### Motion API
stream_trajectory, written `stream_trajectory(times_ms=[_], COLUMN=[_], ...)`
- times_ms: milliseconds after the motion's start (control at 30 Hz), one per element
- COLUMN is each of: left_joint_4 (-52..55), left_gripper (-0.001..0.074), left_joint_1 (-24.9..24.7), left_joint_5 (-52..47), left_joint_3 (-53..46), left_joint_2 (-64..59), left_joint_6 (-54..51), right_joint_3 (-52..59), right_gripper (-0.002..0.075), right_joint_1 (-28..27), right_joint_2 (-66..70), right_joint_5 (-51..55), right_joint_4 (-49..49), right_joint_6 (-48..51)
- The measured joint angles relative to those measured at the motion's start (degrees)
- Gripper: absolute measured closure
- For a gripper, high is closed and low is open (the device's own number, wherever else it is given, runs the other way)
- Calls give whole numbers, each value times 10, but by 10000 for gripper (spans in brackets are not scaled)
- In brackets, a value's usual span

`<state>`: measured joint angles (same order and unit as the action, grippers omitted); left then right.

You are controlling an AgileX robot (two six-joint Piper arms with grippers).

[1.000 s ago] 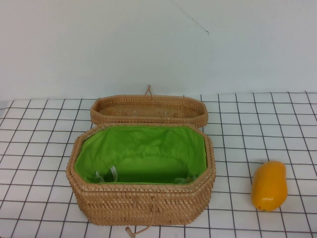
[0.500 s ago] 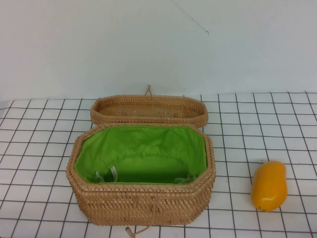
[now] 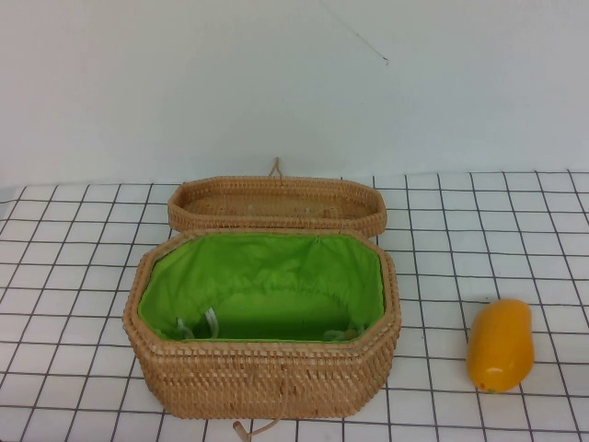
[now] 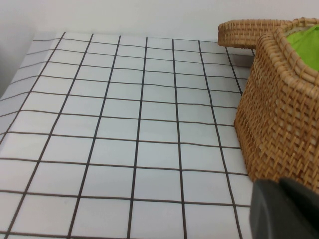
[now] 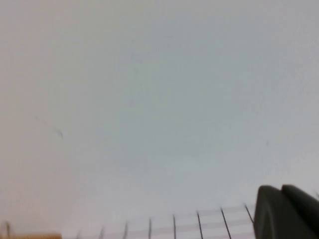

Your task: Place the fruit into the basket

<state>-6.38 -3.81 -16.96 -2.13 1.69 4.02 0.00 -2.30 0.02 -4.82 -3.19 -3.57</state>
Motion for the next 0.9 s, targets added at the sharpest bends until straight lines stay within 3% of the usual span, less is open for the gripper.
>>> stream_trajectory(times_ms=[233,333,433,600,900], left_joint_4=[0,0,0,0,0], left_gripper=[734,734,734,734,734], left_joint_1=[0,0,0,0,0], left_joint_5=[0,0,0,0,0], left_joint_3=[0,0,0,0,0], left_joint_2=[0,0,0,0,0], left_joint_6=[0,0,0,0,0], right_joint_3=[0,0,0,-96,-297], right_gripper=[728,728,728,728,728], right_joint_1=[0,0,0,0,0], right_joint_2=[0,0,-13,-4,165], right_joint_5=[-218,-266,-293,-123,211], right_joint_4=[-56,-98,-120,-122,-118], right_joint_6=[-94,-76,-125,-173,-43])
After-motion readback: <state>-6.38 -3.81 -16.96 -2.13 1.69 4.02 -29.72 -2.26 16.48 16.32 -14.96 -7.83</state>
